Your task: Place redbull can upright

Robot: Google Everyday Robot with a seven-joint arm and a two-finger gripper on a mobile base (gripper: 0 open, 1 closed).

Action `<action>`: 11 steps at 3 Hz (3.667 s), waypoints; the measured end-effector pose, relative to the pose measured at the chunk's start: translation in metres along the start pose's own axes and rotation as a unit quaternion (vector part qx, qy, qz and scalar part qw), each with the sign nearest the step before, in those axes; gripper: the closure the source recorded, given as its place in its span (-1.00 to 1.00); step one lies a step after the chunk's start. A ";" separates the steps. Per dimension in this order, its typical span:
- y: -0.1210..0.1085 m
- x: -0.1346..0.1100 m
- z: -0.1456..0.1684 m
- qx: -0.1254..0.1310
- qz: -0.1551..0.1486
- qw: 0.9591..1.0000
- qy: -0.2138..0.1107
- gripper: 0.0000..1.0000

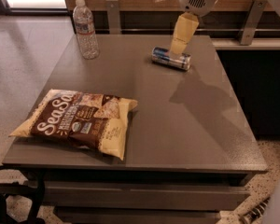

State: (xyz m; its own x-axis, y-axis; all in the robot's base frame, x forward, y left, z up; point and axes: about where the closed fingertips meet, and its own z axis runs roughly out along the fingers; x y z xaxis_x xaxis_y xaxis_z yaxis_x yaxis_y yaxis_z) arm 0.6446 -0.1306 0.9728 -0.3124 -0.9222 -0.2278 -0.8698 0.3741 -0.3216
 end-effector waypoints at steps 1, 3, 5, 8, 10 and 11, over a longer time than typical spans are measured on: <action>0.004 -0.025 0.012 -0.008 -0.022 1.000 0.005 -1.00; -0.002 -0.030 0.023 0.002 -0.007 1.000 0.028 -1.00; -0.022 -0.039 0.066 -0.001 0.041 0.998 0.057 -1.00; -0.021 -0.031 0.106 -0.030 0.059 0.994 0.084 -1.00; -0.026 -0.032 0.139 -0.047 0.055 0.994 0.084 -1.00; -0.029 -0.025 0.156 -0.058 0.071 0.992 0.084 -1.00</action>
Offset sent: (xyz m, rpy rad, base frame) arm 0.0077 0.0220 -0.0058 -0.0190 0.0133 0.0343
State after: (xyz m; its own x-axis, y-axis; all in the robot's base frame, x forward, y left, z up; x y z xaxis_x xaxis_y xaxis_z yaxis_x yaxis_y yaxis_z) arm 0.7374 -0.1032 0.8449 -0.4850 -0.8684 -0.1035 -0.8479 0.4959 -0.1875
